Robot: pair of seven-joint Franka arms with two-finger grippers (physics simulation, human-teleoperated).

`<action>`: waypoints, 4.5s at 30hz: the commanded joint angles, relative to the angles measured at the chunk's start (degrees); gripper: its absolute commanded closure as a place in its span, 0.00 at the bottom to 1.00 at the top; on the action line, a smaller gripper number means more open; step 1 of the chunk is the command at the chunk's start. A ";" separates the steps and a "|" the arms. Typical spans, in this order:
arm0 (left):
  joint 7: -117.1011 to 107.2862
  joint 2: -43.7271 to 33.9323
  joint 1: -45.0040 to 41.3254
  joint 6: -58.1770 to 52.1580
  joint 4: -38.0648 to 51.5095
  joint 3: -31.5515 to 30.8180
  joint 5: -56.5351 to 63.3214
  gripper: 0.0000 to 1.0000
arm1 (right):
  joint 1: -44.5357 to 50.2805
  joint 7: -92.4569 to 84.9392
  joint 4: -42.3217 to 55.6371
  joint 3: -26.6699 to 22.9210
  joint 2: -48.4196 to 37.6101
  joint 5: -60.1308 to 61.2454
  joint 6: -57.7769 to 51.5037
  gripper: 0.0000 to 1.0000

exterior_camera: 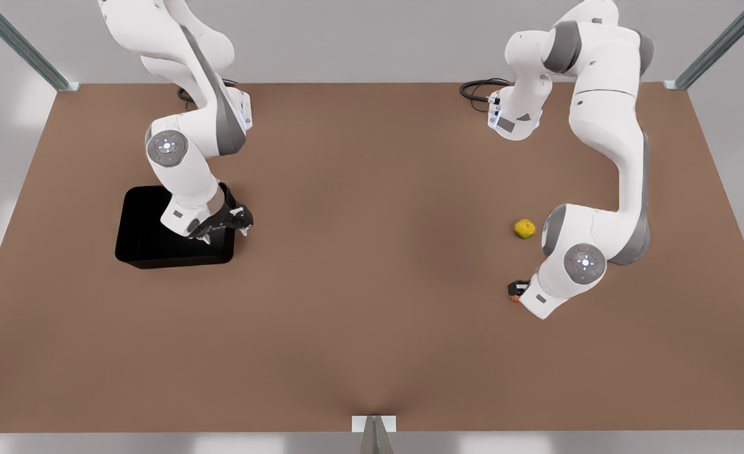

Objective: Place the storage box in the middle with the right arm, and place the apple in the storage box with the left arm

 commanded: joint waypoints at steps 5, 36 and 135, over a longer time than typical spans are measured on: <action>0.17 -1.13 0.88 8.25 -10.08 -0.70 1.13 0.01 | -1.11 -1.02 -8.86 0.06 -3.56 -0.09 1.94 0.00; 4.21 5.28 5.19 25.82 -19.75 -0.88 -1.68 0.01 | -6.38 -3.57 -15.45 -0.82 10.50 -0.09 6.16 0.79; -0.18 -12.12 -2.72 22.57 -29.60 -1.14 -10.03 0.36 | 5.04 -0.84 35.87 -4.95 2.50 0.00 -35.33 0.00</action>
